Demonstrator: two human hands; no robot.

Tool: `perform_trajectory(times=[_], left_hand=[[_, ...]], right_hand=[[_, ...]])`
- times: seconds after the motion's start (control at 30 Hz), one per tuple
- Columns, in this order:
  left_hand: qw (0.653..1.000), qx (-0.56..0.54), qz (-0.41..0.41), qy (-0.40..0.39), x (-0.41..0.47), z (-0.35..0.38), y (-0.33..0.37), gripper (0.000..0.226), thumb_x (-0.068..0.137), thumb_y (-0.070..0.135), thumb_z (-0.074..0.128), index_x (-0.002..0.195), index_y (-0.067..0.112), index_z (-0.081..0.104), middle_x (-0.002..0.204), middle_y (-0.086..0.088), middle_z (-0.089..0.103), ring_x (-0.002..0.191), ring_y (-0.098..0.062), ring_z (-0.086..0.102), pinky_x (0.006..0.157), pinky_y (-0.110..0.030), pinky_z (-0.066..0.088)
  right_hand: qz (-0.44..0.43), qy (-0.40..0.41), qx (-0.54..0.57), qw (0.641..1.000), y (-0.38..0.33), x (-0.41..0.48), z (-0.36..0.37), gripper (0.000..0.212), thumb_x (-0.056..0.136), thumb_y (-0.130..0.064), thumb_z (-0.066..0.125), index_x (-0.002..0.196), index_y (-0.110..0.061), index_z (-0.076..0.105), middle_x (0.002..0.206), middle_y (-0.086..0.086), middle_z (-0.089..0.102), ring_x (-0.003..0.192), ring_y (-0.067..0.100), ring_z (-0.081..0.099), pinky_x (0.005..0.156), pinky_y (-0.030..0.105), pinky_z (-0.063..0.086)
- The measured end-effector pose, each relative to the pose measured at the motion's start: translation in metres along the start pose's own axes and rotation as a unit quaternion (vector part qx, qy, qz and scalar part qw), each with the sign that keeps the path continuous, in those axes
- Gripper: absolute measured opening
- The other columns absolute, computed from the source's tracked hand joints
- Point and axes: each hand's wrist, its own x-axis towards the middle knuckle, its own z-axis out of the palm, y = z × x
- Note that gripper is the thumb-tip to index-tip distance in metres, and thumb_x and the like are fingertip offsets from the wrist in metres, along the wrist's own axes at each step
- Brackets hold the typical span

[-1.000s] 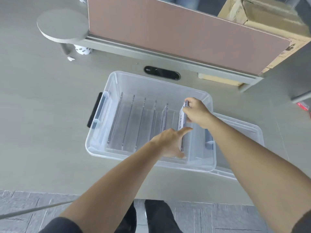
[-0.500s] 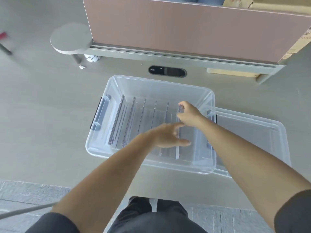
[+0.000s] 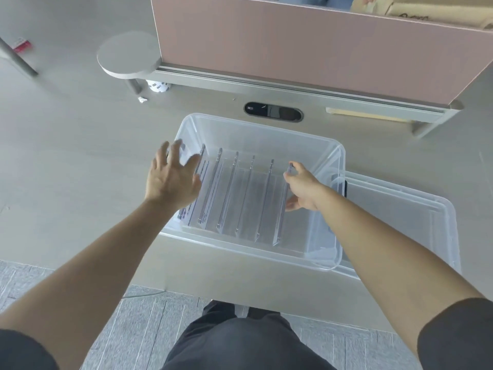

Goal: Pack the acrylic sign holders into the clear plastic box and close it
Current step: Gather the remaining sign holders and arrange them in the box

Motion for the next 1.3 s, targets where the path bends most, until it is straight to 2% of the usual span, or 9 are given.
perform_trajectory(times=[0.23,0.43,0.57,0.67,0.77,0.83,0.9,1.07,1.3], left_hand=[[0.986,-0.091,-0.119,-0.074,0.002,0.003,-0.004,0.062,0.089,0.041,0.052,0.143,0.021,0.03,0.15,-0.011,0.024,0.124,-0.039,0.043,0.09,-0.05,0.046],[0.982,-0.111,-0.131,-0.082,0.001,0.002,-0.004,0.071,0.088,0.044,0.052,0.148,0.024,0.02,0.151,-0.006,0.022,0.125,-0.036,0.045,0.092,-0.047,0.045],[0.982,-0.112,-0.132,-0.08,0.001,0.003,-0.004,0.072,0.087,0.044,0.052,0.148,0.024,0.019,0.152,-0.006,0.022,0.123,-0.037,0.047,0.092,-0.047,0.046],[0.982,-0.101,-0.131,-0.096,0.002,0.002,-0.003,0.07,0.087,0.044,0.052,0.146,0.024,0.02,0.152,-0.008,0.021,0.125,-0.036,0.044,0.094,-0.047,0.044],[0.982,-0.11,-0.126,-0.082,0.006,-0.003,-0.002,0.057,0.088,0.04,0.053,0.139,0.02,0.038,0.151,-0.012,0.023,0.131,-0.036,0.034,0.101,-0.048,0.039],[0.981,-0.156,-0.114,-0.026,0.014,-0.011,0.005,0.043,0.088,0.034,0.055,0.128,0.018,0.054,0.149,-0.012,0.029,0.132,-0.036,0.031,0.102,-0.047,0.037],[0.97,-0.224,-0.092,-0.002,0.027,-0.024,0.021,0.038,0.089,0.03,0.053,0.125,0.018,0.06,0.145,-0.008,0.038,0.129,-0.033,0.034,0.101,-0.044,0.04],[0.936,-0.349,0.036,-0.031,0.052,-0.049,0.084,0.038,0.089,0.026,0.053,0.126,0.016,0.06,0.133,-0.006,0.051,0.119,-0.029,0.051,0.097,-0.039,0.046],[0.903,-0.379,0.187,-0.083,0.059,-0.071,0.185,0.039,0.089,0.024,0.051,0.127,0.019,0.058,0.126,-0.005,0.056,0.112,-0.027,0.057,0.091,-0.038,0.049]], right_hand=[[0.002,0.001,-0.001,1.0,0.0,0.001,0.001,0.043,0.104,-0.029,0.041,0.141,-0.047,0.032,0.148,0.009,0.031,0.105,0.045,0.059,0.063,0.058,0.06],[-0.015,0.008,-0.021,1.0,0.002,0.005,-0.001,0.044,0.104,-0.027,0.041,0.144,-0.044,0.031,0.146,0.011,0.033,0.064,0.034,0.059,0.066,0.06,0.059],[-0.026,0.031,-0.031,0.999,0.002,0.001,0.002,0.044,0.104,-0.029,0.04,0.145,-0.044,0.03,0.146,0.007,0.033,0.069,0.035,0.061,0.061,0.054,0.061],[-0.025,0.049,-0.047,0.997,0.002,-0.006,0.008,0.045,0.104,-0.033,0.039,0.145,-0.046,0.028,0.143,0.005,0.037,0.094,0.039,0.063,0.059,0.05,0.061],[-0.031,0.091,-0.102,0.99,-0.004,-0.024,0.009,0.05,0.102,-0.034,0.043,0.148,-0.04,0.026,0.109,0.003,0.055,0.085,0.028,0.062,0.067,0.042,0.062],[-0.055,0.103,-0.155,0.981,-0.015,-0.038,0.002,0.054,0.099,-0.033,0.046,0.148,-0.041,0.026,0.09,0.003,0.057,0.076,0.023,0.06,0.068,0.037,0.06],[-0.077,0.104,-0.173,0.976,-0.032,-0.059,-0.007,0.049,0.098,-0.032,0.05,0.144,-0.04,0.034,0.098,0.004,0.06,0.082,0.024,0.067,0.071,0.037,0.061],[-0.14,0.135,-0.222,0.956,-0.064,-0.114,-0.04,0.02,0.098,-0.028,0.054,0.115,-0.023,0.064,0.104,0.005,0.065,0.073,0.02,0.067,0.074,0.034,0.058],[-0.137,0.207,-0.339,0.908,-0.039,-0.166,-0.117,0.008,0.096,-0.026,0.056,0.097,-0.028,0.063,0.094,-0.001,0.068,0.073,0.023,0.07,0.059,0.023,0.047]])
